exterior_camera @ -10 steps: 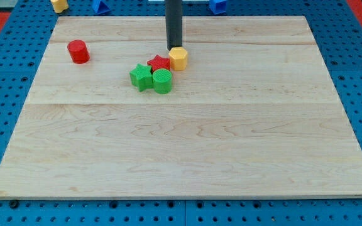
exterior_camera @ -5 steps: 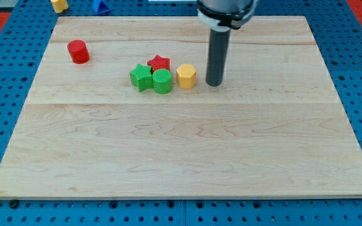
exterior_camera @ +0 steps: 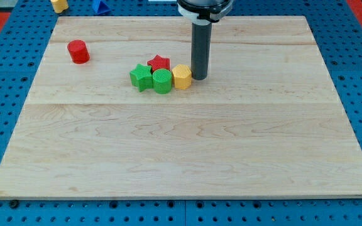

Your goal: Move the yellow hexagon to the group of blocks

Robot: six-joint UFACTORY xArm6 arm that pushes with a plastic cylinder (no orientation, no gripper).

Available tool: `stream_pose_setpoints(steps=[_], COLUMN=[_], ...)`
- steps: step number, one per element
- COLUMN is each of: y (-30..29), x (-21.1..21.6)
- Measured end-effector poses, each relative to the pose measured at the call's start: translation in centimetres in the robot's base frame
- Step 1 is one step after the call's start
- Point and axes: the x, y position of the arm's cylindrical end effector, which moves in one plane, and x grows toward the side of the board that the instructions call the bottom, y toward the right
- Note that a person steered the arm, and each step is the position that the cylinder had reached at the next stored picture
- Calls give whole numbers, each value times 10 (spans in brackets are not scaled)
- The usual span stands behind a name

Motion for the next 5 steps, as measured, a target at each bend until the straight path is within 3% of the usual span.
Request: stream_pose_setpoints(steps=[1, 3, 4, 5], y=[20, 103, 112, 47], x=[0, -37, -57, -120])
